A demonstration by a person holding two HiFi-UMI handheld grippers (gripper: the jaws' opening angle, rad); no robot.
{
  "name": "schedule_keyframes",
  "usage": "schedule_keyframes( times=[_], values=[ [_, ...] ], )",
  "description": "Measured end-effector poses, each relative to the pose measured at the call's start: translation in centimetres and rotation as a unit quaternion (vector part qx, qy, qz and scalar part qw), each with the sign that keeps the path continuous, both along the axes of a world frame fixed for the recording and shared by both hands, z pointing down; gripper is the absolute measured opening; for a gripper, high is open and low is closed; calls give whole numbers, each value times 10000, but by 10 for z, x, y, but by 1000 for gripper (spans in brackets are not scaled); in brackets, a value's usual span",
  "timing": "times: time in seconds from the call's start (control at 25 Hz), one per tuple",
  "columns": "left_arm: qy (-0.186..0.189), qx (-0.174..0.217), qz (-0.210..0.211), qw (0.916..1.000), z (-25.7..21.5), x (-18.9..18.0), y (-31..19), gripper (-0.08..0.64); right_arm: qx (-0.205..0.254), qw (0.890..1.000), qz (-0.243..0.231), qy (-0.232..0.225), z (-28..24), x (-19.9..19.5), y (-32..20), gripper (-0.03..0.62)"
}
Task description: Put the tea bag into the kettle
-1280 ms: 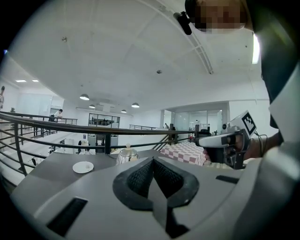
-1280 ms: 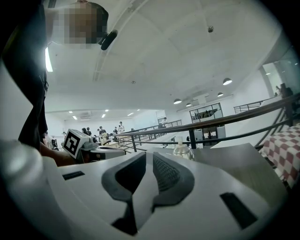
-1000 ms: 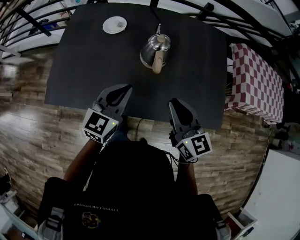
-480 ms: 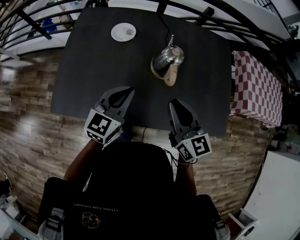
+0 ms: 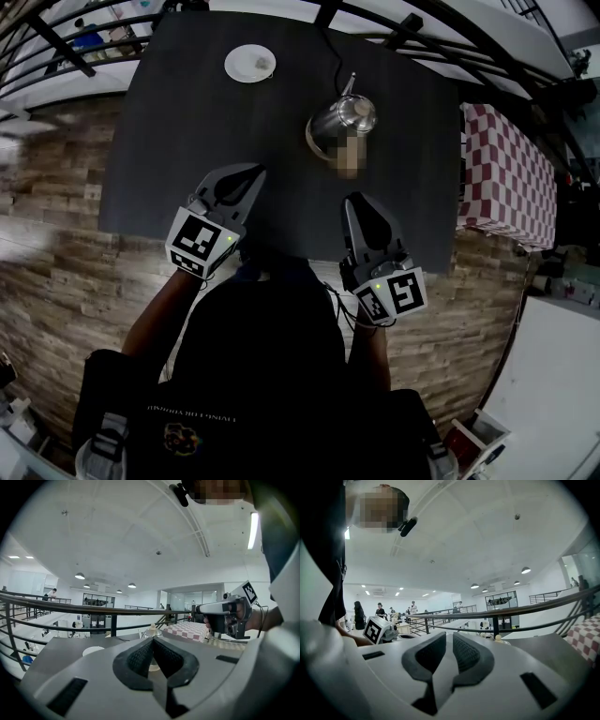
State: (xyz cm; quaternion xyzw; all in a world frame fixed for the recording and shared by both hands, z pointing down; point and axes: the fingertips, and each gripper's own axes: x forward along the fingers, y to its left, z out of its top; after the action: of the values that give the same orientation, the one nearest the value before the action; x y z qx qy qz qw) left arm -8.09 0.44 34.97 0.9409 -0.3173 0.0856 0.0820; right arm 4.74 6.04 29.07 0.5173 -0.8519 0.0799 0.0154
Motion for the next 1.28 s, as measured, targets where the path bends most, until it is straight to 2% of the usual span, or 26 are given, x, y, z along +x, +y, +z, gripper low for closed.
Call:
schedule_keyframes(
  times=[0.64, 0.84, 1.28],
  values=[
    [-69, 123, 177, 9997, -7, 34, -14, 5, 75, 9995, 313, -45, -2, 41, -3, 53],
    [-209, 166, 215, 9994, -7, 49, -36, 5, 116, 9994, 291, -110, 0, 58, -24, 52],
    [-401, 215, 536, 9975, -8, 110, -91, 5, 74, 9988, 447, -170, 6, 114, -77, 54]
  ],
)
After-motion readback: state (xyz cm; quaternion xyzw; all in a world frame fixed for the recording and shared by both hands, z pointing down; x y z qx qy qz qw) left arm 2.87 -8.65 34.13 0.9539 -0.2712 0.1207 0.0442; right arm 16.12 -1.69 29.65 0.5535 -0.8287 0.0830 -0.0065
